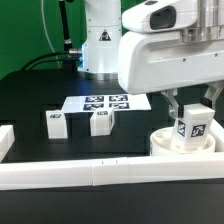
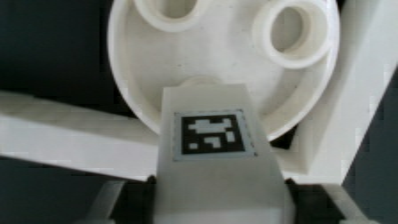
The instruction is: Assemble stool
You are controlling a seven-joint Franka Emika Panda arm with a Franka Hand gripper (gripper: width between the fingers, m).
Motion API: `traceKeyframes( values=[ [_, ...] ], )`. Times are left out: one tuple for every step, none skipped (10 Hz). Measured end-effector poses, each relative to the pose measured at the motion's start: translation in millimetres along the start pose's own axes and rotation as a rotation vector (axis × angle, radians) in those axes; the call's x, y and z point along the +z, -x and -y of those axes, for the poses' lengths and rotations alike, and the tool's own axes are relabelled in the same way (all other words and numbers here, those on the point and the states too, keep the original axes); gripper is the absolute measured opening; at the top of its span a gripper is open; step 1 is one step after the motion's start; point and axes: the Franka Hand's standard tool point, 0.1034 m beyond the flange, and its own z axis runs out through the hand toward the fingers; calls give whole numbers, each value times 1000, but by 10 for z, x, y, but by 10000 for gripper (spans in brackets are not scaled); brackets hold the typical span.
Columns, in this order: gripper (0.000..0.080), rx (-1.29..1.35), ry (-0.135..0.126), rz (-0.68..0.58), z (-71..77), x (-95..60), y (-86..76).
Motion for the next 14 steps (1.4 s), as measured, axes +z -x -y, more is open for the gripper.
traceKeyframes(
  values=[
    [337,157,-13,-14,42,-1,-21],
    [337,299,-42,-23,64,12,-29],
    [337,510,-77,-27,77,22,-28],
    [337,675,-105,-23,57,22,-18],
    [337,757,-125,-14,34,14,-14],
    [337,781,-120,-10,78,18,-9],
    [337,857,-124,-2,81,20,-4],
    [337,924,-125,3,77,20,-3],
    [337,966,-126,6,78,21,-2],
    [337,1090,-130,15,88,24,3],
    [337,1318,-142,32,136,31,28],
    [337,1507,-161,44,197,46,41],
    [337,1666,-199,52,212,47,51],
    [337,1791,-226,64,215,50,56]
  ],
)
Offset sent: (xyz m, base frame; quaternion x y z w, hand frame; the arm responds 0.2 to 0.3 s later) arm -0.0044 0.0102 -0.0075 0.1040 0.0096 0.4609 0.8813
